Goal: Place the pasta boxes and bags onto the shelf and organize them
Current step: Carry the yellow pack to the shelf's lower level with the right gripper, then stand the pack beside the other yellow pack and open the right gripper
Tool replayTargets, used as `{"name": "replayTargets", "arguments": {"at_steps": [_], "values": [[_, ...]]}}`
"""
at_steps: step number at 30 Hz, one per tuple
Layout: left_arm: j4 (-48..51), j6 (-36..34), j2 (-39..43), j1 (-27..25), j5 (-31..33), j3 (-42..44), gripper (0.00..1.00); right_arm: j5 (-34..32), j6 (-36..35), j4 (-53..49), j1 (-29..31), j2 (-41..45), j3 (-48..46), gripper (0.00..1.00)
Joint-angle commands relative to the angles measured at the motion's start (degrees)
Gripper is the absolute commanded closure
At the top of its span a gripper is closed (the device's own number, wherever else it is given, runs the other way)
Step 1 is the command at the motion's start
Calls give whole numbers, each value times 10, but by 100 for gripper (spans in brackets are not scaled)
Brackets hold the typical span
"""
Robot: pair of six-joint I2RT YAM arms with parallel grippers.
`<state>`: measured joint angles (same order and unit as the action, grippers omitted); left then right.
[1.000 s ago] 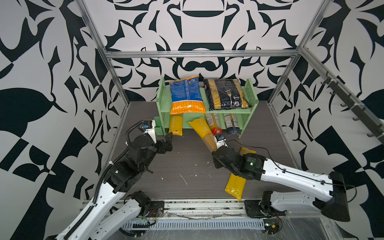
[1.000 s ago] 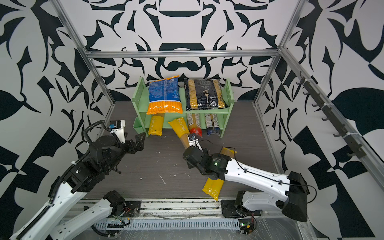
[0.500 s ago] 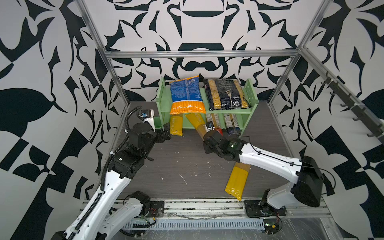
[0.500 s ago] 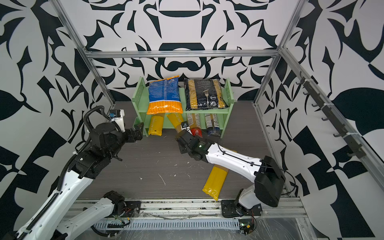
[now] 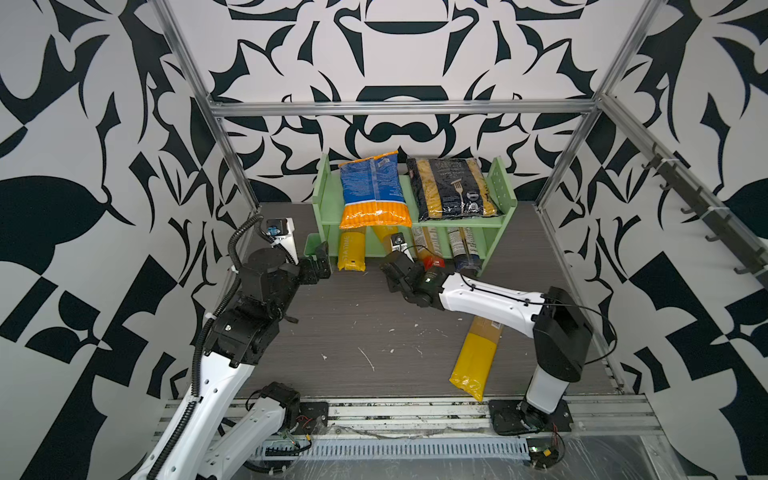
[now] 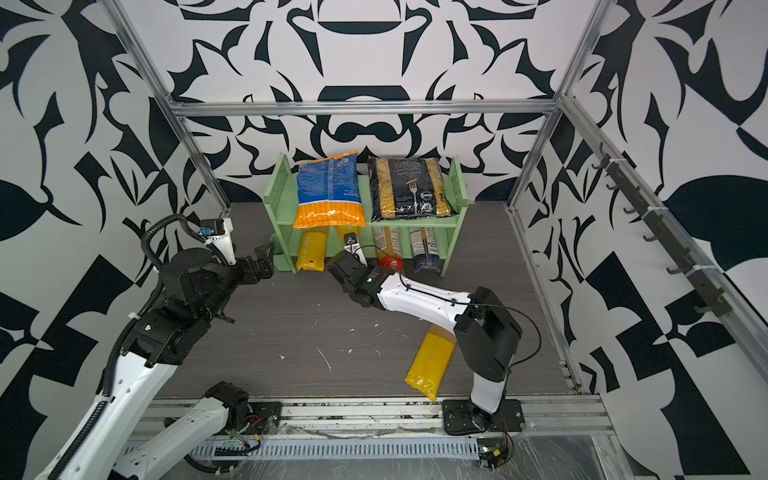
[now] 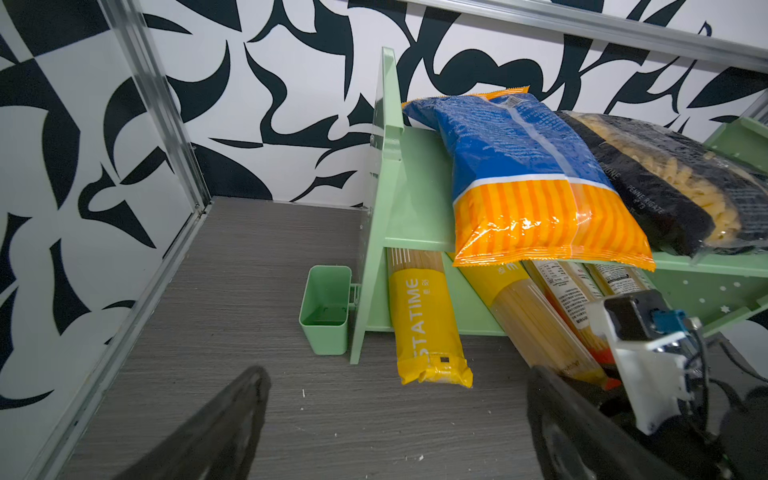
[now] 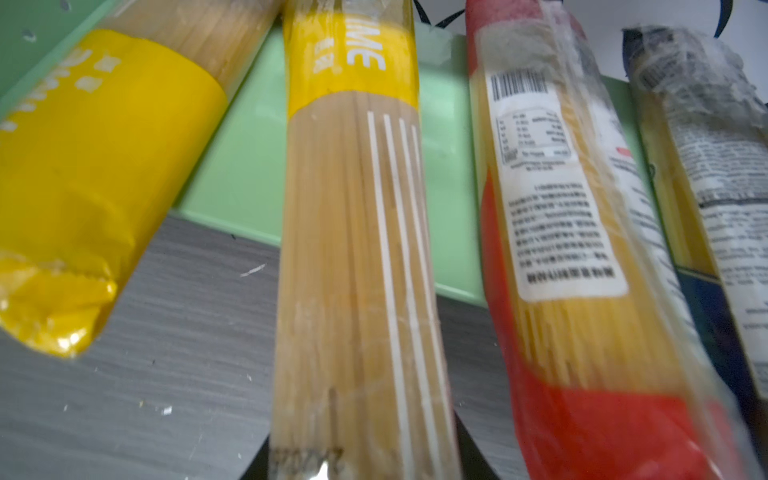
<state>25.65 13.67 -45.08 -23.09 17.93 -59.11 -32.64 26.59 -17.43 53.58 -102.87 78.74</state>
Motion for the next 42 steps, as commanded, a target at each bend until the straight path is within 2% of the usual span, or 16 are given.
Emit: {"name": "replayTargets", "arguments": {"at_steps": [1, 19, 31, 42], "values": [[9, -7, 12, 7, -5, -8, 1, -31, -3, 68, 0, -2, 65, 100], [25, -20, 45, 27, 14, -3, 1, 34, 32, 37, 17, -106, 162, 100], [42, -22, 67, 27, 20, -4, 1, 71, 72, 36, 27, -124, 159, 100], [75, -17, 97, 28, 26, -3, 1, 100, 92, 26, 47, -180, 202, 100]]}}
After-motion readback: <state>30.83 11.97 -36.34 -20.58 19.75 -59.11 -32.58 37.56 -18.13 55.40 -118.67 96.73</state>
